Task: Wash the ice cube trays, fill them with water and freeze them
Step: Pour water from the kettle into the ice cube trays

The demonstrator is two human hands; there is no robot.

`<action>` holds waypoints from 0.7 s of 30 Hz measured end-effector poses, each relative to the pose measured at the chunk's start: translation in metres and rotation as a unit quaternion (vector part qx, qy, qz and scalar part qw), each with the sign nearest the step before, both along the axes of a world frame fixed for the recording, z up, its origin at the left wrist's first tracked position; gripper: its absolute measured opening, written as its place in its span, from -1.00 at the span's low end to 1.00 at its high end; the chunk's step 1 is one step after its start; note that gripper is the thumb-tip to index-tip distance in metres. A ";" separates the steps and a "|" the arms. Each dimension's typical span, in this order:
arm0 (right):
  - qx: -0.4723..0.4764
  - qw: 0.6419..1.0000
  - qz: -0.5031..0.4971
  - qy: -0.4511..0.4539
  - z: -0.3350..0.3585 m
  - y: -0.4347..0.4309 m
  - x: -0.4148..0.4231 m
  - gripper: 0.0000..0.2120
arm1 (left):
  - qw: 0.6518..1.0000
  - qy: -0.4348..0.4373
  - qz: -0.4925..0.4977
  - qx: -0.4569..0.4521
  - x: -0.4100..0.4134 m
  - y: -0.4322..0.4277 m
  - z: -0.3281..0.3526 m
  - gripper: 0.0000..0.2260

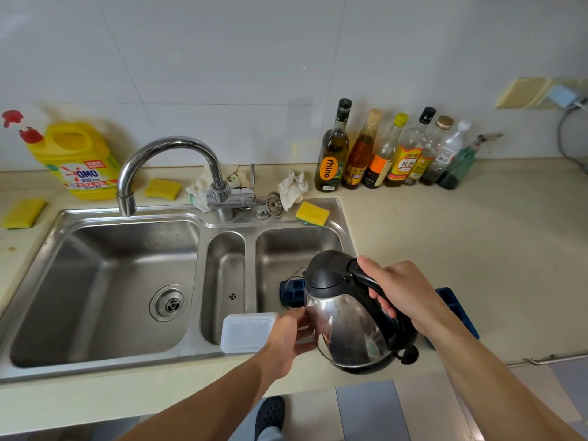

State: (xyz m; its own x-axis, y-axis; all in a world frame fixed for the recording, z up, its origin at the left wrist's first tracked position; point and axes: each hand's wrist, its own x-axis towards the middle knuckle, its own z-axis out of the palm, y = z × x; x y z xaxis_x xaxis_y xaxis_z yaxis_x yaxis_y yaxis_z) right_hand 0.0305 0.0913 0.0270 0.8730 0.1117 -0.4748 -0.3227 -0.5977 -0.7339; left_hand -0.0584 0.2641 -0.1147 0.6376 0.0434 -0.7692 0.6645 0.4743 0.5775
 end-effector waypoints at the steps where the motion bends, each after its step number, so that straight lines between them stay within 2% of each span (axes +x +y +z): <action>1: 0.000 1.000 0.000 -0.001 0.001 0.000 -0.001 -0.40 | 1.000 0.001 0.001 -0.001 -0.001 0.000 0.001 -0.68; 21: 0.000 1.000 -0.028 0.002 0.009 -0.019 -0.009 -0.42 | 1.000 -0.010 -0.026 0.010 0.001 -0.013 0.003 -0.69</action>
